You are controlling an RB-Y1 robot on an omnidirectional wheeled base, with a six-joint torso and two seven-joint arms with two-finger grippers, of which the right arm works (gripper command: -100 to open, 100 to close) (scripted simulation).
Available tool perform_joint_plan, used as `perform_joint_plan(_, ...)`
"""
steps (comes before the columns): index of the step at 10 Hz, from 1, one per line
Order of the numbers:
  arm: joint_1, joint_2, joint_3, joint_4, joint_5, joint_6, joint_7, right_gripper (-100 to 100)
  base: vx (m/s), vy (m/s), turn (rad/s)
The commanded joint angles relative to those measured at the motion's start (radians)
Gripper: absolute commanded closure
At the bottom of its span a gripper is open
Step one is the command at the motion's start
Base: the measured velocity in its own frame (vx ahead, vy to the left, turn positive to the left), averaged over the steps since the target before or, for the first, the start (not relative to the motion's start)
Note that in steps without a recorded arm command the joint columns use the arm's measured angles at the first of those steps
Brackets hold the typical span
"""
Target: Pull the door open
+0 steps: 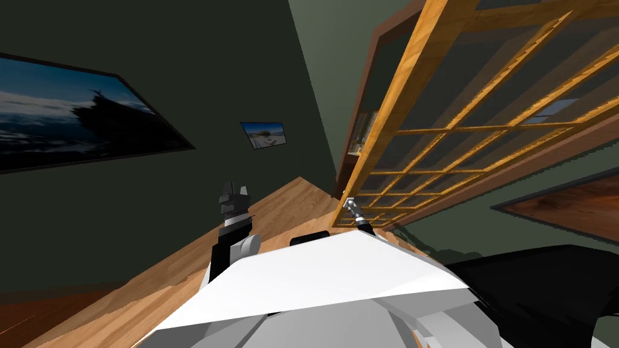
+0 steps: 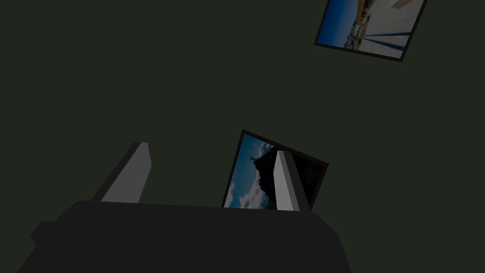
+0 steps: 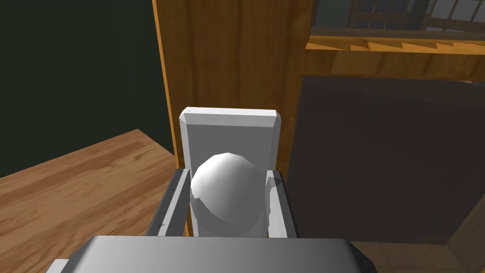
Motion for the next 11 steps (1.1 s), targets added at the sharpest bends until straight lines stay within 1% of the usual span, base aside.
perform_joint_plan(1, 0.01, -0.009, 0.019, -0.004, 0.014, -0.019, -0.016, 100, -0.206, -0.043, 0.045)
perform_joint_plan(7, 0.052, -0.047, 0.088, -0.026, 0.067, -0.082, -0.073, 100, -0.2, -0.049, 0.038)
perform_joint_plan(8, 0.046, -0.043, 0.083, -0.024, 0.063, -0.072, -0.067, 100, -0.09, -0.019, 0.016)
perform_joint_plan(9, 0.053, -0.048, 0.093, -0.021, 0.07, -0.085, -0.076, 100, -0.119, -0.04, 0.088)
perform_joint_plan(11, 0.059, -0.056, 0.103, -0.015, 0.079, -0.105, -0.086, 100, -0.212, -0.077, 0.129)
